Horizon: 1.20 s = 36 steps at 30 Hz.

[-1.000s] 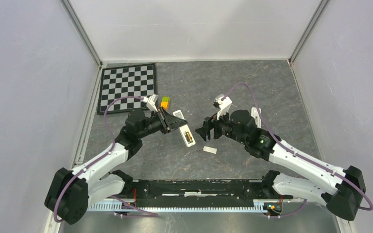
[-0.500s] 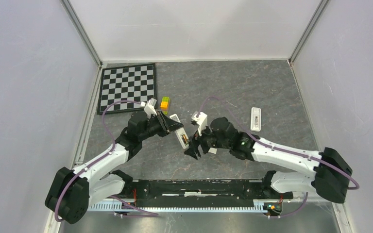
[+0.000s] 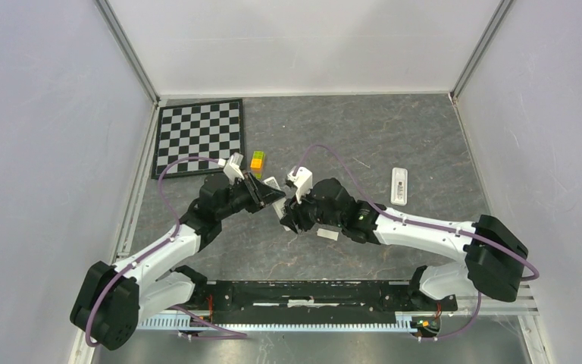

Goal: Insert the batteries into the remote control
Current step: Place the remote control at the center of the board.

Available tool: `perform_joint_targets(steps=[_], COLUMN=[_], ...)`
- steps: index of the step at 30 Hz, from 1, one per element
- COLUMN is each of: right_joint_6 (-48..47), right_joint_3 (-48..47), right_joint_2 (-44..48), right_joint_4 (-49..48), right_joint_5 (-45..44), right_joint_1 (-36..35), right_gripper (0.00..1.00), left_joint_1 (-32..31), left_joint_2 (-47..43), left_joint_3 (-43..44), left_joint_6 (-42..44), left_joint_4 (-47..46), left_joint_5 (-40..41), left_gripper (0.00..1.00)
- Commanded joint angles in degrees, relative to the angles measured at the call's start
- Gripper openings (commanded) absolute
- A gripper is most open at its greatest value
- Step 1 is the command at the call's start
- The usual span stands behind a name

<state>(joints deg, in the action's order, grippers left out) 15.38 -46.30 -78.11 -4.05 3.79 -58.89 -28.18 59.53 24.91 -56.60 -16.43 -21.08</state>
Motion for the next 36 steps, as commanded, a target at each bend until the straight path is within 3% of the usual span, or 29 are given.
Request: perform_joint_targets(steps=[1,4,5,10,14,21,26,36], right_joint_6=[-0.3,-2.7,-3.5,-7.8,-10.6,-20.3,-28.6,-41.0], right_joint_3=[-3.5,-5.3,-5.6,-5.3,-4.9,-4.4,-2.1,-5.5], right_joint_2=[-1.8,-3.4,-3.7,-2.7,-2.7,-4.7,-5.1,-11.4], right_joint_4=[-4.2,-0.6,0.6,2.9,3.1,8.9,11.9,19.2], right_joint_5=[0.1,0.2,-0.5,-2.9,-2.1,-2.5,-3.4,-3.4], right_joint_1=[-0.5,-0.4,-0.4,0.3,1.2,3.1,4.7,7.9], right_gripper=[0.35,0.21,0.17,0.09,0.08,0.06,0.06,0.06], left_joint_1=[0.2,0.2,0.2,0.3,0.3,1.3,2.3,2.4], left_joint_2=[-0.9,-1.6,-2.0,-4.6,-5.0,-3.5,-5.3,-8.5], left_joint_3=[0.0,0.1,0.2,0.6,0.7,3.0,2.2,2.9], left_joint_6=[-1.6,-2.0,-2.0,-0.9,-0.8,-0.3,-0.7,-0.1], left_joint_4=[-3.3,-2.7,-2.0,2.8,5.0,19.6,20.2,25.2], left_joint_5=[0.4,0.8,1.1,3.9,5.6,14.8,14.0,13.8], left_gripper=[0.09,0.24,0.35,0.66,0.71,0.81,1.0,1.0])
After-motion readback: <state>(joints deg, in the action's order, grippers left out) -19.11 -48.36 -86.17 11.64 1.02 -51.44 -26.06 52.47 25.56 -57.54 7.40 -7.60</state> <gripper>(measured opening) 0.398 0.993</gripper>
